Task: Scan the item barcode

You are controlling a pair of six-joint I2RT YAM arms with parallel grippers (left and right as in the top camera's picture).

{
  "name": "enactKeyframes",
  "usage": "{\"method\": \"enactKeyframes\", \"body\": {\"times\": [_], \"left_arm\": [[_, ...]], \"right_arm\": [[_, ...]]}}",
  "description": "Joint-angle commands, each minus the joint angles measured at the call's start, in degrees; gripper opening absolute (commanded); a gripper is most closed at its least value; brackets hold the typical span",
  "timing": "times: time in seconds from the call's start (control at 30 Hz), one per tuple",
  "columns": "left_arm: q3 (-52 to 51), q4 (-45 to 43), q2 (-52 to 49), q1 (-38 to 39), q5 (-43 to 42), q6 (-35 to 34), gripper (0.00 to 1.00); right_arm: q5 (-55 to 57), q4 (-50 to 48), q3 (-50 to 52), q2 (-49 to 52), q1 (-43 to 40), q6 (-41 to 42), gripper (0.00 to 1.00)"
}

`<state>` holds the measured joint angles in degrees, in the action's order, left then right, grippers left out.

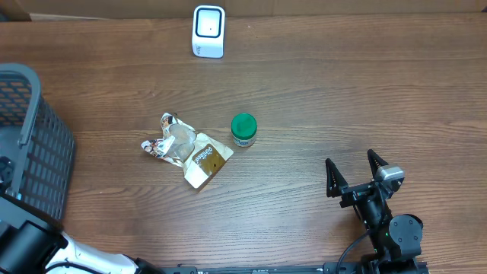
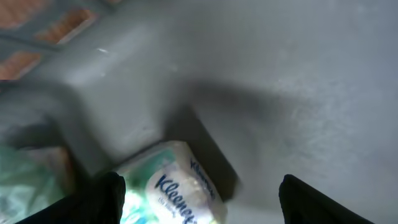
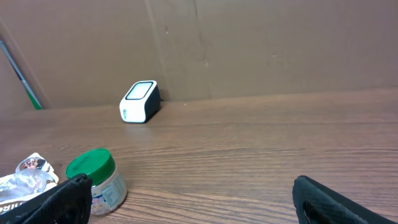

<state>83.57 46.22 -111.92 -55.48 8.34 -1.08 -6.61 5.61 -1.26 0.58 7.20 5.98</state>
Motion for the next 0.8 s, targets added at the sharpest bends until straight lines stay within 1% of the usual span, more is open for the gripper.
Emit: {"method": "enactKeyframes", "body": {"times": [0.0, 0.1, 0.13, 0.17, 0.2, 0.23, 0.33, 0.47, 0.5, 0.53, 0.57, 0.6, 0.63, 0.77], "left_arm": [[-0.57, 0.55, -2.99, 0.28, 0.85, 4.22, 0.82], [-0.61, 1.31, -3.54, 0.26, 0.85, 4.57, 0.82], [-0.61, 1.38, -3.69, 0.26, 0.85, 4.57, 0.8], [-0.61, 1.53, -3.74, 0.28, 0.83, 4.57, 0.77], [-0.61, 1.81, -3.8, 0.28, 0.59, 4.55, 0.66], [-0.76, 2.01, -3.89, 0.28, 0.55, 4.52, 0.63], [-1.75, 2.03, -3.91, 0.26, -1.49, 4.59, 0.57], [-3.89, 1.92, -3.91, 0.24, -1.99, 4.59, 0.56], [-4.28, 1.9, -3.91, 0.24, -1.99, 4.57, 0.5], [-4.57, 1.9, -3.91, 0.24, -2.01, 4.57, 0.41], [-4.7, 1.95, -3.91, 0.24, -1.99, 4.57, 0.28], [-4.72, 1.99, -3.91, 0.24, -2.05, 4.55, 0.09], [-4.7, 2.25, -3.89, 0.24, -2.4, 4.52, 0.04], [-3.23, 4.15, -3.74, 0.35, -4.07, 4.5, 0.04]], "right_arm": [[0.37, -0.22, 0.2, -0.39, -0.2, -0.07, 1.0], [0.37, -0.22, 0.2, -0.39, -0.2, -0.09, 1.0], [0.37, -0.22, 0.2, -0.39, -0.2, -0.07, 1.0], [0.37, -0.2, 0.2, -0.39, -0.2, -0.09, 1.0], [0.37, -0.22, 0.2, -0.39, -0.2, -0.09, 1.0], [0.37, -0.2, 0.2, -0.39, -0.2, -0.07, 1.0], [0.37, -0.22, 0.2, -0.39, -0.2, -0.07, 1.0], [0.37, -0.22, 0.2, -0.39, -0.2, -0.09, 1.0], [0.37, -0.22, 0.2, -0.39, -0.2, -0.07, 1.0], [0.35, -0.22, 0.2, -0.39, -0.2, -0.09, 1.0], [0.37, -0.22, 0.2, -0.39, -0.2, -0.09, 1.0], [0.37, -0.22, 0.2, -0.39, -0.2, -0.07, 1.0], [0.37, -0.22, 0.2, -0.39, -0.2, -0.07, 1.0], [0.37, -0.22, 0.2, -0.39, -0.2, -0.09, 1.0]]}}
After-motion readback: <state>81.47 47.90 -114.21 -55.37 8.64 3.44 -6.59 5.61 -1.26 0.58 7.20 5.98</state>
